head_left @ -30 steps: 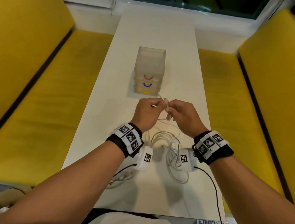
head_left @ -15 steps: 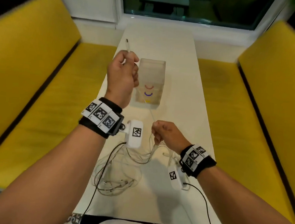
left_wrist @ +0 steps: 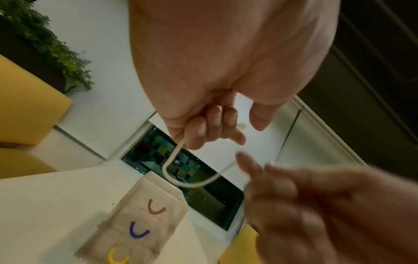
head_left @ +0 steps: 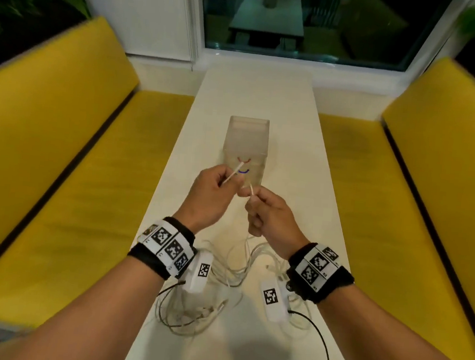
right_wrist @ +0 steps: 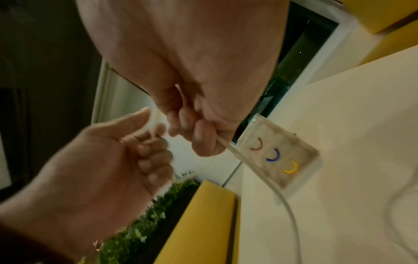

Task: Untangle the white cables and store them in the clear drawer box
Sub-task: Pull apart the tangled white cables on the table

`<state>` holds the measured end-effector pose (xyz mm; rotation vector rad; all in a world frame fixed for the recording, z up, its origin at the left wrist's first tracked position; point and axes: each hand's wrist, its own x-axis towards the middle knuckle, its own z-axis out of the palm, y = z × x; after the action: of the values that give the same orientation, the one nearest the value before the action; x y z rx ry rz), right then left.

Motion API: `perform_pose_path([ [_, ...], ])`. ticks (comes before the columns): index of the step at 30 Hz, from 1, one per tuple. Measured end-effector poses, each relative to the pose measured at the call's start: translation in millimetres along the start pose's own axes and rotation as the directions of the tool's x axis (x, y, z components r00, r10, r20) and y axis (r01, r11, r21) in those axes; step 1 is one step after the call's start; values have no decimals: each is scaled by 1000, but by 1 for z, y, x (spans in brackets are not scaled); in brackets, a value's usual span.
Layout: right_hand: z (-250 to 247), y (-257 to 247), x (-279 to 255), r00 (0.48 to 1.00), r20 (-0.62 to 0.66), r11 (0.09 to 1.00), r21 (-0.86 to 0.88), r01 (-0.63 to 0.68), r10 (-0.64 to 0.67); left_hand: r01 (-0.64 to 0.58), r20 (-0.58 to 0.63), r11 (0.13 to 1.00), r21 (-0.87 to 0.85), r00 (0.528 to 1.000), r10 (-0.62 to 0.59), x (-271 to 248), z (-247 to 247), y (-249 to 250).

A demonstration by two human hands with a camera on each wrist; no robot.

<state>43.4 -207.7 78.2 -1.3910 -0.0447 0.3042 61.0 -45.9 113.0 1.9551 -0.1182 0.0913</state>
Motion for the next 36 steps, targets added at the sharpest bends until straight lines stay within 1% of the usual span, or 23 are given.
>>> perform_pose_path([
  [1,3,-7,1,1000,27,1000,9,15,-15,44,-18,999,-2,999,-44,-3,5,0],
  [3,11,-15,0,996,79,999,-21,44,-42,88,-96,996,-7,991,-88,-5,6,1],
  [5,16,-19,-3,992,112,995,-68,70,-63,104,-108,995,11,989,-102,-3,2,5],
  [7,19,-18,-4,989,134,994,-82,74,-63,123,-74,992,29,990,-121,-2,-4,12],
  [10,24,-11,-7,984,169,988,-130,84,-62,173,-50,985,-17,984,-174,2,-11,19],
  [11,25,-8,-8,982,174,984,-148,95,-69,202,-23,979,-27,979,-203,4,-13,20],
  [12,26,-4,-9,983,167,982,-159,99,-72,228,16,973,-28,974,-228,4,-14,20],
  [14,27,1,-10,989,124,979,-176,99,-78,255,112,967,28,960,-256,4,-15,18],
  [16,27,3,-9,990,110,977,-181,110,-91,244,142,968,65,958,-251,3,-14,14],
  [18,28,4,-9,989,119,979,-173,104,-84,204,88,978,39,975,-206,4,-13,12],
  [20,28,9,-10,991,121,983,-168,76,-56,165,-45,986,-16,985,-166,10,-16,12],
  [22,25,24,-14,992,126,986,-157,50,-31,160,-176,984,-74,970,-170,19,-26,14],
  [24,22,45,-21,993,116,989,-144,22,-5,157,-241,980,-120,953,-183,29,-39,21],
  [28,17,83,-32,995,74,985,-162,-53,66,37,-350,980,-197,931,-106,38,-54,32],
  [31,13,109,-41,977,95,962,-219,-166,191,-45,-464,953,-299,880,-104,44,-58,41],
  [33,9,121,-49,959,77,945,-208,-251,272,-78,-478,957,-281,876,-69,47,-60,40],
  [36,9,118,-52,956,-6,949,-117,-292,293,-62,-419,982,-176,908,-17,42,-51,25],
])
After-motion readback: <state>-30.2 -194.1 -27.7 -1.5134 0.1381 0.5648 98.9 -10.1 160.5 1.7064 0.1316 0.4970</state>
